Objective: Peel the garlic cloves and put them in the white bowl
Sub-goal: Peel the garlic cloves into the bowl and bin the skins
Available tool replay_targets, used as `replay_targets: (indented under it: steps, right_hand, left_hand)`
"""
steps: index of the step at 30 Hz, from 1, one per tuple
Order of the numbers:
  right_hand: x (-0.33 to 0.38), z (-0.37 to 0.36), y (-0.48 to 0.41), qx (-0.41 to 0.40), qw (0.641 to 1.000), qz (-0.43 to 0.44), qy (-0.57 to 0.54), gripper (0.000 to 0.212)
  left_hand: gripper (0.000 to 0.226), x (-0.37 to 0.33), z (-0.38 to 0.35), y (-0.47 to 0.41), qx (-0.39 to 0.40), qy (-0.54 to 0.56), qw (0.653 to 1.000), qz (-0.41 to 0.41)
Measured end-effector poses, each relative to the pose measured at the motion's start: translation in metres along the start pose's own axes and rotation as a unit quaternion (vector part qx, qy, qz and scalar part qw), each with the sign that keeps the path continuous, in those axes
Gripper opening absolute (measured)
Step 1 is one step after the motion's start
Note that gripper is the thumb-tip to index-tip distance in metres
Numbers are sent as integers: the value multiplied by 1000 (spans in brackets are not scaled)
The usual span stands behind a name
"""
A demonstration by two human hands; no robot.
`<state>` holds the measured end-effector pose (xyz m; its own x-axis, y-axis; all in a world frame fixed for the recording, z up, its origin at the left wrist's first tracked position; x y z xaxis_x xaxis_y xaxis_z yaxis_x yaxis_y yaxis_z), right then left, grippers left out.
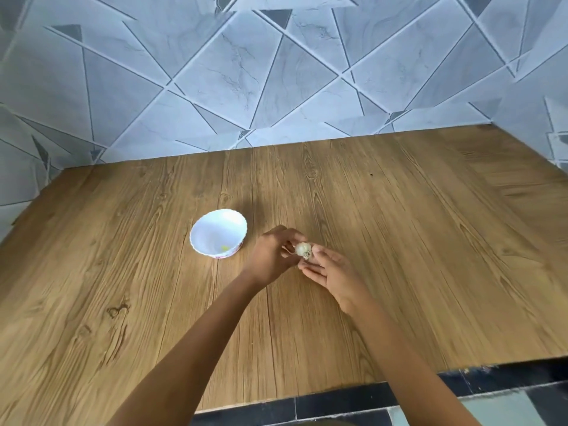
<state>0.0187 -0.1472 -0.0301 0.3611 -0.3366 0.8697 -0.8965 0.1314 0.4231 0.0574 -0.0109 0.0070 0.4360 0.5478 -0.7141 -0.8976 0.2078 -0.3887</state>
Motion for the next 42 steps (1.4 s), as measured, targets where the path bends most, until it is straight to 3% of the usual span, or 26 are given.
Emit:
replay_targets:
  steps: [3, 8, 14, 21, 30, 42]
  right_hand:
    - [2, -6, -1, 23, 996, -44, -73, 19]
    - [4, -4, -5, 0, 989, -51, -135, 18]
    - [7, -7, -3, -5, 982, -68, -174, 9]
    - [5, -4, -4, -33, 994, -14, -104, 12]
    - [-8, -15, -5, -119, 988, 20, -99, 24]
    - [-11, -17, -10, -148, 984, 12, -99, 20]
  left_hand:
    - [39, 0, 2, 2, 8, 45, 999, 8]
    - [30, 5, 7, 6, 26, 170, 972, 157]
    - [25, -3, 7, 3, -4, 132, 979, 155]
    - [20, -2, 4, 7, -10, 122, 981, 154]
    - [15, 4, -11, 22, -133, 130, 938, 293]
    - [9, 4, -20, 20, -162, 94, 927, 324]
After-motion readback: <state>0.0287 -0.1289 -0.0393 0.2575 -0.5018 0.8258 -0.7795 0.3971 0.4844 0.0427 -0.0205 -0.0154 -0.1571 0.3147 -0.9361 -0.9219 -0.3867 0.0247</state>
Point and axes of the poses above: each hand's wrist, its own y-axis away from the middle knuckle, its own z-axis out of the back of the hand, x = y × z, the point moved 4 cm from there along -y, towards the middle knuckle, and after that the axes turned 13 degrees about -x, right-handed, at the moved point
